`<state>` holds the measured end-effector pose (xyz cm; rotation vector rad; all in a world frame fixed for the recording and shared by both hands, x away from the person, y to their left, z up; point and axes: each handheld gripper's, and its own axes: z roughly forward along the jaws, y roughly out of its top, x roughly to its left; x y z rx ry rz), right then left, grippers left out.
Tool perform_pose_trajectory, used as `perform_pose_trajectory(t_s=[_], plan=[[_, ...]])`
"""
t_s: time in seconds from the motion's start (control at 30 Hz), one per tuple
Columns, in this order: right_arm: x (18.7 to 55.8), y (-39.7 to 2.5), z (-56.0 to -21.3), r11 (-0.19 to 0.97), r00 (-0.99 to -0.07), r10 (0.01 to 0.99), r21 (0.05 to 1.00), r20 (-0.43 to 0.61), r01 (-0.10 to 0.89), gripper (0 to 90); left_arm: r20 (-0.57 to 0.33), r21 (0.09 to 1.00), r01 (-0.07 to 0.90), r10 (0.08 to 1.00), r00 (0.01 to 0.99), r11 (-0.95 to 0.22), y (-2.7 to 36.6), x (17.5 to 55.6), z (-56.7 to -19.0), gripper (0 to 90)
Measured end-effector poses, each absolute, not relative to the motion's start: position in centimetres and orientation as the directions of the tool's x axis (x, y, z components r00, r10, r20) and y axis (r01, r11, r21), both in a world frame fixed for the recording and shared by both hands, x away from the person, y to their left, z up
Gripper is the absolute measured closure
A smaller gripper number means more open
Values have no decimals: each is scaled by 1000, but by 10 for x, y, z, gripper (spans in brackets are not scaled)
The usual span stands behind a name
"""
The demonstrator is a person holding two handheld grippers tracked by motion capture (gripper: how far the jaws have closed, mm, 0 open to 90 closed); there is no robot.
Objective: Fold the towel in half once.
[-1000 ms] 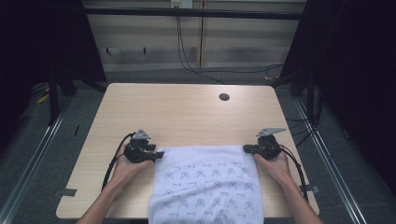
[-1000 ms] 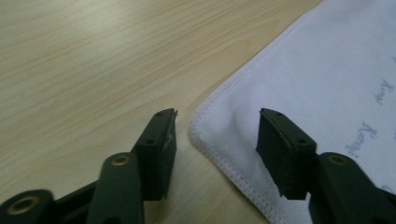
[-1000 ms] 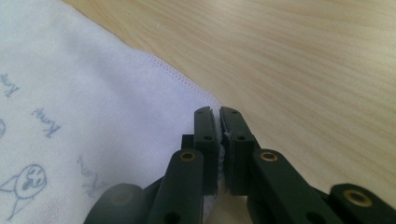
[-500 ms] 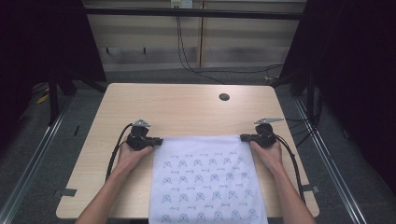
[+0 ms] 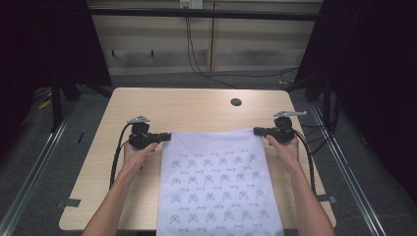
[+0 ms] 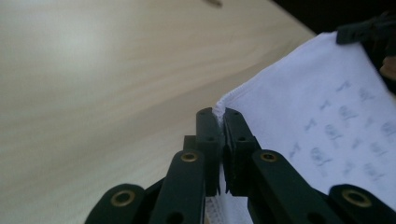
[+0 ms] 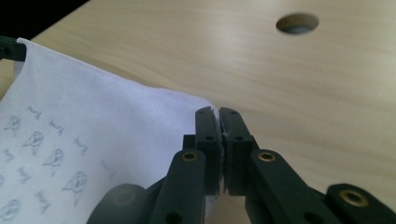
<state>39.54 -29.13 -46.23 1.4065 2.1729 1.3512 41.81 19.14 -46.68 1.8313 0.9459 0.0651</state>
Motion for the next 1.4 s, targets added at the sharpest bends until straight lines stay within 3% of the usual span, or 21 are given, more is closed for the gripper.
perform_pose_trajectory(t_s=[0.33, 0.77, 1.03, 1.4], plan=[[407, -293, -376, 110, -548, 810, 864, 207, 490, 876, -251, 880, 447, 645, 722, -158, 195, 432, -390, 866], [428, -299, -311, 79, -510, 843, 899, 171, 430, 881, -151, 935, 322, 652, 743, -150, 185, 446, -310, 865], [400, -298, -307, 110, -574, 807, 920, 138, 377, 882, -174, 925, 339, 604, 778, -170, 189, 421, -333, 865], [297, -308, -342, 165, -708, 690, 920, 149, 355, 881, -169, 925, 315, 511, 843, -213, 214, 325, -357, 866]])
